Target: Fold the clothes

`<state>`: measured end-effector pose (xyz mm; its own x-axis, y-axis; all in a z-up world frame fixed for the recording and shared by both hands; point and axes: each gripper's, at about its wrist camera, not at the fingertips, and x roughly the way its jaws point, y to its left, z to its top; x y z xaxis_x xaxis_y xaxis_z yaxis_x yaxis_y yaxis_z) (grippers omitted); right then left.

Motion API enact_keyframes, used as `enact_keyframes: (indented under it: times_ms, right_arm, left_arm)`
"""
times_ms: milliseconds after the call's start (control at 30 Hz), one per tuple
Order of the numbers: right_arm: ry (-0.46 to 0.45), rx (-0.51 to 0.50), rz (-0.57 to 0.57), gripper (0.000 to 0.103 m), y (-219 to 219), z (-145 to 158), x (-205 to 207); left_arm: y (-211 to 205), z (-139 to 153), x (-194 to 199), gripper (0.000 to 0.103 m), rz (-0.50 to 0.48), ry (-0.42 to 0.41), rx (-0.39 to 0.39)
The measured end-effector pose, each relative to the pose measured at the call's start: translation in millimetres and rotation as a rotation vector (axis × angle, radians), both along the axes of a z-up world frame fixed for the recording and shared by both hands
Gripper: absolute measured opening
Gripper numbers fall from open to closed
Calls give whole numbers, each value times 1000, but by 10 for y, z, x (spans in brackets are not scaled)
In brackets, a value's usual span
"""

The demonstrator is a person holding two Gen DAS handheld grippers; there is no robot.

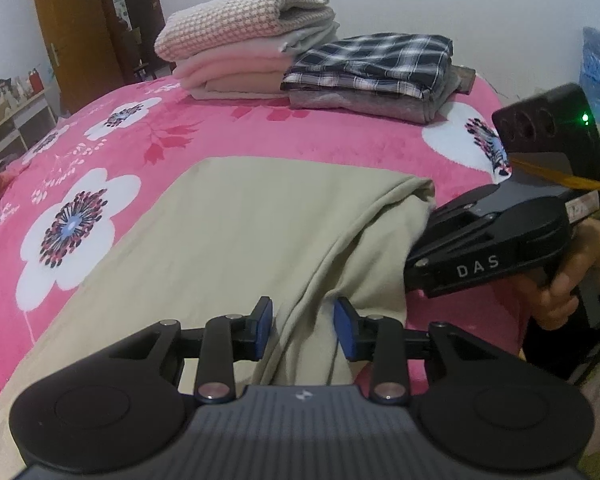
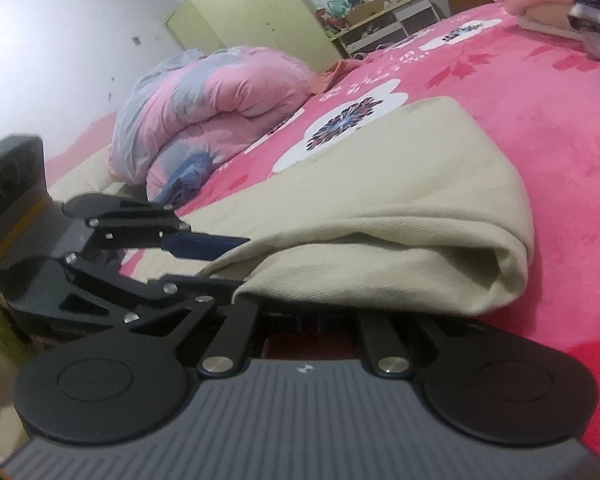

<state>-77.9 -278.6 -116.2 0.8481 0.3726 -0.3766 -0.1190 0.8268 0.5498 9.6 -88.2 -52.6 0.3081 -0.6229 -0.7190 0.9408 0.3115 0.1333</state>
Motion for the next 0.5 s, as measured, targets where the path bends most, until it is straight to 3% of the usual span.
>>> enact_keyframes:
  times_ms: [167, 500]
  right_arm:
    - [-52, 159, 6, 9, -164, -14, -27]
    - [-49, 44, -7, 17, -45, -17, 55]
  left_arm:
    - [48, 43, 35, 38, 14, 14, -30]
    - [56, 31, 69, 38, 30, 20, -43]
